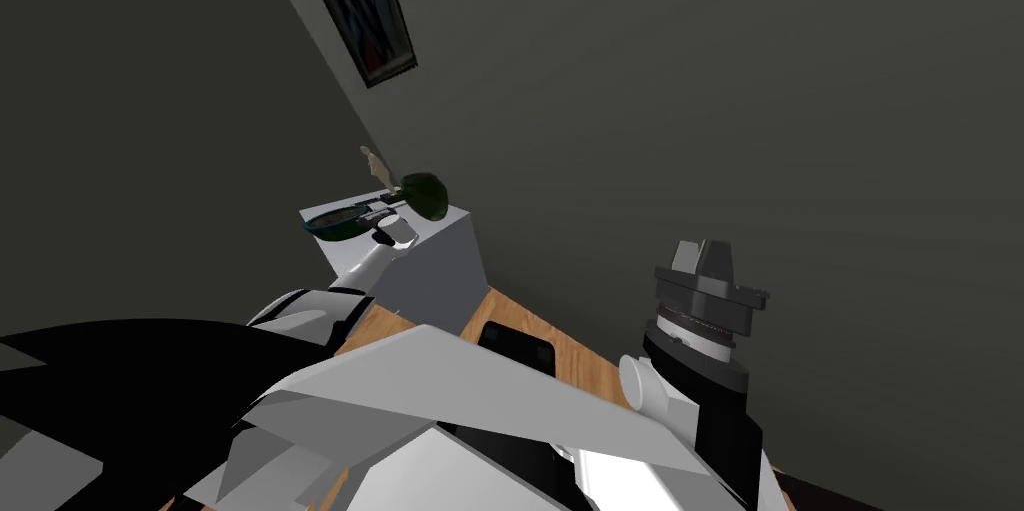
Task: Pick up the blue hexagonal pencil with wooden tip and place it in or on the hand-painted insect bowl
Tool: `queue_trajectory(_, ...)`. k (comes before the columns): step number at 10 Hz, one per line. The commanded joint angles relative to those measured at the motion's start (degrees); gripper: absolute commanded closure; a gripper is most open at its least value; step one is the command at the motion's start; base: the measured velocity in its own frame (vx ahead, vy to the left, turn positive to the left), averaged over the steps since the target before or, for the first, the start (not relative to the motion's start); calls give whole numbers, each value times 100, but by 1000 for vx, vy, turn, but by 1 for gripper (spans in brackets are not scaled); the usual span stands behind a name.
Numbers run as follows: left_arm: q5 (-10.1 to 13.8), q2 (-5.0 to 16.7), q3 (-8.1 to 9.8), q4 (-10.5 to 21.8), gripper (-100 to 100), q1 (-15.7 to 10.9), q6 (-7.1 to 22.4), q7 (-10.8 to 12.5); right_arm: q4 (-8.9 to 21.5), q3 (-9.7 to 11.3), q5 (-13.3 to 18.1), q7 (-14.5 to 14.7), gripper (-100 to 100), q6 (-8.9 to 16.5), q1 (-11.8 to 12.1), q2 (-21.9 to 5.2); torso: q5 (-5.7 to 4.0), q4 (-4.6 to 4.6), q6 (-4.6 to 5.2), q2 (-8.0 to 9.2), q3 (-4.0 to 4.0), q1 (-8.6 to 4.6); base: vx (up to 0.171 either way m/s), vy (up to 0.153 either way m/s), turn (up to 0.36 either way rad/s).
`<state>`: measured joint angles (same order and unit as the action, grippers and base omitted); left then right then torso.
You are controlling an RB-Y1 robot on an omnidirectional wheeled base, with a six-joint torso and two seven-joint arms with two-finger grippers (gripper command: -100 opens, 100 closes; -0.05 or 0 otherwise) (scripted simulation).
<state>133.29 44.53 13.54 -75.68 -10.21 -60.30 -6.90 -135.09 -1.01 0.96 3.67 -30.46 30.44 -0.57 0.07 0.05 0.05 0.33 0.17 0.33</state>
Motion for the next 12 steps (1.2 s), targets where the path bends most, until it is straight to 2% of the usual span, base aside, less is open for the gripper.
queue_trajectory(1, -273, -160, 99, 286, 100, -286, 48, -49, 0, 0, 0, 0, 0, 0, 0, 0, 0, 0, 0, 0, 0, 0, -152, 35, -216)
queue_trajectory(2, -273, -160, 99, 430, 100, -349, 48, -49, 0, 0, 0, 0, 0, 0, -1, 0, 0, 2, 3, 11, 6, 3, -116, 15, -97)
queue_trajectory(3, -460, -266, 165, 597, 100, -577, 82, -74, 0, 0, 0, 0, 0, 0, 1, 0, 2, 1, -11, 8, 5, 1, -110, -18, -95)
queue_trajectory(4, -460, -266, 165, 707, 100, -586, 82, -74, 0, 0, 0, 0, 0, 0, 0, 0, 1, -2, -3, 6, 2, -10, -91, -8, -67)
queue_trajectory(5, -647, -373, 230, 908, 100, -824, 116, -99, 0, 0, 0, 0, 0, 0, 1, 0, 6, -6, -10, 1, -2, -9, -98, -7, -108)
queue_trajectory(6, -647, -373, 230, 983, 100, -824, 116, -99, 0, 0, 0, 0, 0, 0, 0, 0, 10, -10, 0, -1, -5, -10, -78, 2, -100)
queue_trajectory(7, -834, -479, 295, 1202, 100, -1062, 150, -123, 0, 0, 0, 0, 0, 0, 1, 0, 17, -14, -5, -9, -11, -5, -96, 10, -136)
queue_trajectory(8, -748, -402, 270, 1118, 100, -961, 148, -91, 0, 0, 0, 0, 0, 0, 0, 0, 23, -18, 7, -10, -14, -3, -51, 6, -51)
queue_trajectory(9, -765, -413, 270, 1144, 0, -984, 157, -93, 0, 0, 0, 0, 0, 0, 2, 0, 23, -19, -4, -23, -20, -1, -8, 0, 5)
queue_trajectory(10, -559, -275, 269, 1083, 100, -1007, 94, -245, 0, 0, 0, 0, 0, 0, 2, 0, 24, -22, -4, -35, -27, 1, -20, 40, 5)
queue_trajectory(12, -336, -123, 269, 1019, 100, -1037, 27, -416, 0, -1, 0, 0, 0, 0, 2, -1, 27, -18, -8, -30, -22, 31, -32, 84, 4)
